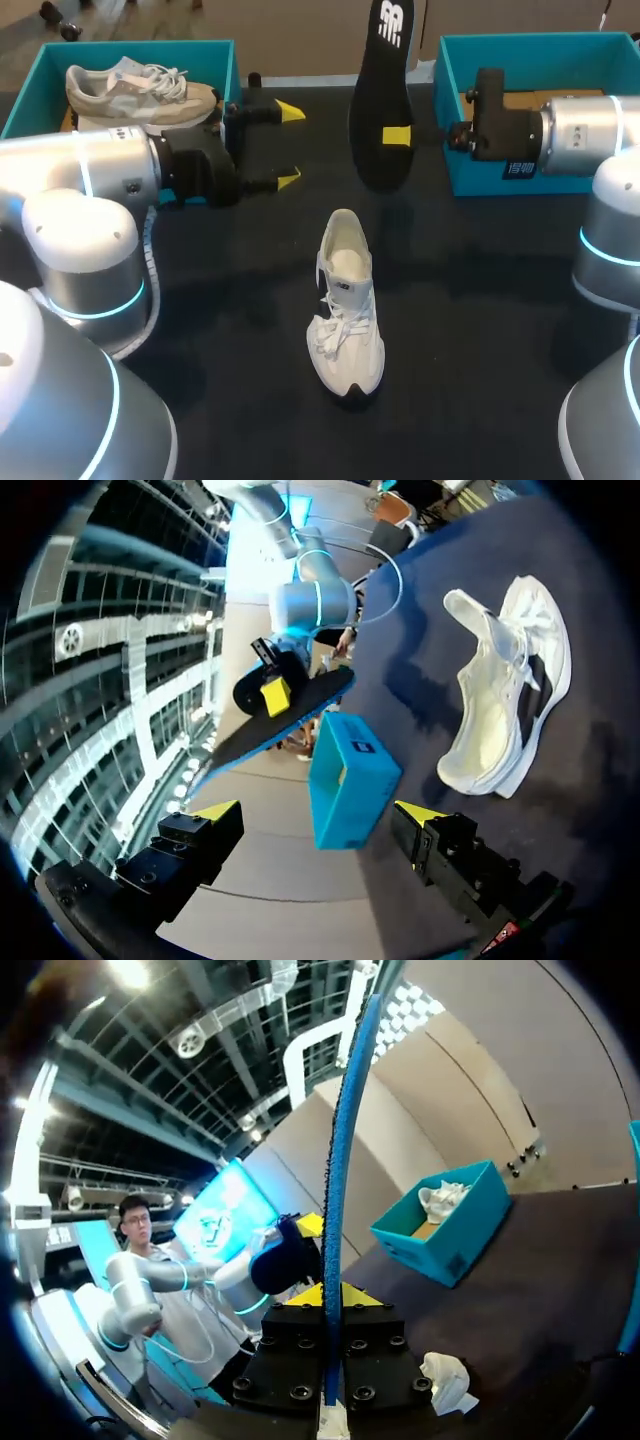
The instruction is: Take the shoe out of the shoebox, open the shoe tongue, remove and reinsert the insole, then place the shoe into the shoebox
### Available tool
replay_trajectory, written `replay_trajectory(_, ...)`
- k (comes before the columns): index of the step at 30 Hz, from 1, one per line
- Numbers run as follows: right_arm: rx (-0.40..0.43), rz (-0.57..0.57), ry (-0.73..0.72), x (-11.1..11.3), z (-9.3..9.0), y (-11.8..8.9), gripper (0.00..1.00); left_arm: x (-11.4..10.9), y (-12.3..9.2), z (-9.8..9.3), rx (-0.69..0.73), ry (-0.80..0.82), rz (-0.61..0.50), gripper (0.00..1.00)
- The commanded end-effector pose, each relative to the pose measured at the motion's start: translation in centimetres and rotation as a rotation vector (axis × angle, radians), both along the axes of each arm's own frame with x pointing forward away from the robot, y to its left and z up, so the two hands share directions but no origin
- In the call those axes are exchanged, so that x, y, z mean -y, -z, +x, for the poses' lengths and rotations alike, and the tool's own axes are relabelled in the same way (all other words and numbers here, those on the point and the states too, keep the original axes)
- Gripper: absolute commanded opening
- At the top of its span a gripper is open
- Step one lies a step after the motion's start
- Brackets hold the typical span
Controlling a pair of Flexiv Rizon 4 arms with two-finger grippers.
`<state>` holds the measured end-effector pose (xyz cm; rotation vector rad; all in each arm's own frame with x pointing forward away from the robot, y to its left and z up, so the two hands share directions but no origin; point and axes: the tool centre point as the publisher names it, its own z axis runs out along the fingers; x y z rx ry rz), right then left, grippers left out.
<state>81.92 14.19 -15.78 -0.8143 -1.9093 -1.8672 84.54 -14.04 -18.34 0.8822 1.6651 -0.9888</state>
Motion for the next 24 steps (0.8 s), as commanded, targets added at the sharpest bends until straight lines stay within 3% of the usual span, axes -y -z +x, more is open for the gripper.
replay_trajectory(1,0.064,-0.009,0.002,0.0,-0.4,0.1,0.00,-0.2,0.4,-0.9,-0.358,-0.078,0.221,1.00)
replay_trajectory(3,0.102,-0.036,0.013,-0.1,-0.5,0.3,0.00,-0.6,1.0,-0.9,-0.334,-0.084,0.301,1.00)
replay_trajectory(4,0.073,-0.050,0.008,-0.1,-0.5,0.6,0.00,-0.7,1.2,-0.8,-0.297,-0.070,0.308,1.00)
replay_trajectory(21,0.065,-0.042,-0.001,-0.2,-0.5,0.7,0.00,-0.7,1.2,-0.8,-0.297,-0.070,0.308,1.00)
replay_trajectory(24,0.068,-0.064,0.001,-0.3,-0.5,1.2,0.00,-0.7,1.5,-1.1,-0.365,-0.052,0.329,1.00)
